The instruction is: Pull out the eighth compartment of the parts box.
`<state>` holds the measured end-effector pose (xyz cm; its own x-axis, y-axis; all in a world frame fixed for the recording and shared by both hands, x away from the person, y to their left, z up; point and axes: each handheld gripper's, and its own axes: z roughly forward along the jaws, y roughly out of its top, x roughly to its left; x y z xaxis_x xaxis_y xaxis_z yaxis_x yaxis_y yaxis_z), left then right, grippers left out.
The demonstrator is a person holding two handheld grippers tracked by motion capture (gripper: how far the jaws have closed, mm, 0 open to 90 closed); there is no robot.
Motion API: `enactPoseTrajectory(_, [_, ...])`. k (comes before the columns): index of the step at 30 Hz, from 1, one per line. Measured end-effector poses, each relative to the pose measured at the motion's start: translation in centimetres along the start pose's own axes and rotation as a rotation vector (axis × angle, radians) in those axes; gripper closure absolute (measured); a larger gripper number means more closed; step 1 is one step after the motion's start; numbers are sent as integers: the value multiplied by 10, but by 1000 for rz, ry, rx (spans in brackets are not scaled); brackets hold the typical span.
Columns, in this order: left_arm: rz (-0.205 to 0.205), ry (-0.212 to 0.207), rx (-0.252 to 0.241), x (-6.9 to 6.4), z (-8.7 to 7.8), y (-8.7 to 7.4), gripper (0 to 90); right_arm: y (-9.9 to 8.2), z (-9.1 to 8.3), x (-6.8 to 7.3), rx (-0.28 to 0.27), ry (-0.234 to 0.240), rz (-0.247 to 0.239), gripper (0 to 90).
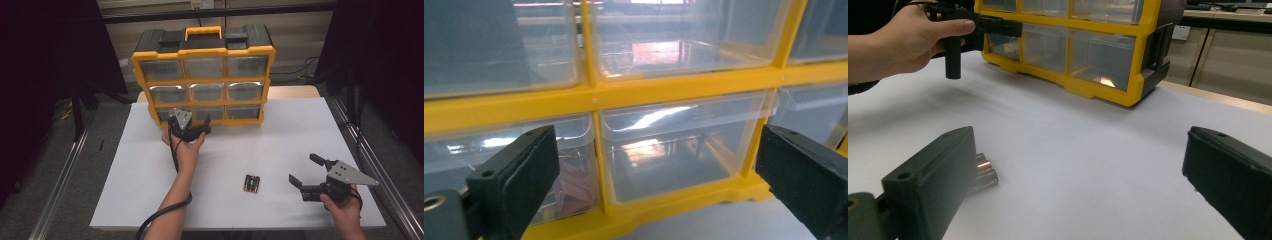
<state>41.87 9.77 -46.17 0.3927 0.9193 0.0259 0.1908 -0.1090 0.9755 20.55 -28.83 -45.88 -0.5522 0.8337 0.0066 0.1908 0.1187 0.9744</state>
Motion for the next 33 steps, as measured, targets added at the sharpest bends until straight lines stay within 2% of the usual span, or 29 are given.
enactPoseTrajectory(3, [35,7,9,-1,0,1,50,0,0,0,1,-5,-1,7])
enactPoseTrajectory(4, [80,8,25,-1,0,2,56,0,0,0,2,-5,1,7])
enactPoseTrajectory(5, [88,8,26,-3,0,2,62,0,0,0,0,-3,-1,7])
enactPoseTrajectory(6, [129,12,38,-3,0,2,67,0,0,0,0,-2,-1,7])
enactPoseTrajectory(7, [152,32,36,-5,0,2,74,0,0,0,0,2,-1,7])
enactPoseTrajectory(9, [232,32,41,-6,0,3,87,0,0,0,-1,1,-1,7])
enactPoseTrajectory(11, [282,36,44,-8,1,3,109,0,0,0,0,1,-1,7])
enactPoseTrajectory(12, [346,48,49,-10,0,4,123,0,0,-1,4,-1,-3,7])
enactPoseTrajectory(13, [386,55,44,-10,0,4,145,0,0,-1,3,-2,-2,7])
enactPoseTrajectory(14, [384,51,43,-12,0,4,156,0,0,-1,3,-3,-2,7])
enactPoseTrajectory(15, [426,49,41,-12,0,5,158,0,0,-1,2,-4,-1,7])
enactPoseTrajectory(17, [466,50,35,-13,1,6,190,0,0,-1,-1,-6,-2,7])
enactPoseTrajectory(19, [551,60,45,-15,1,6,230,0,0,-1,0,-3,-2,7])
enactPoseTrajectory(21, [599,56,45,-17,2,6,263,0,0,-1,1,0,-1,7])
enactPoseTrajectory(22, [605,55,51,-19,2,5,283,0,0,-1,1,0,-2,7])
enactPoseTrajectory(24, [655,62,49,-19,4,5,302,0,0,-1,1,0,-2,7])
enactPoseTrajectory(25, [667,59,63,-20,4,5,327,0,1,-1,1,0,-2,7])
enactPoseTrajectory(31, [741,62,69,-26,9,6,338,0,1,-1,-1,-3,-2,7])
enactPoseTrajectory(32, [770,68,58,-27,9,8,342,0,2,-1,-1,-2,-3,7])
enactPoseTrajectory(33, [758,61,71,-28,10,8,345,0,2,-1,-1,-1,-2,7])
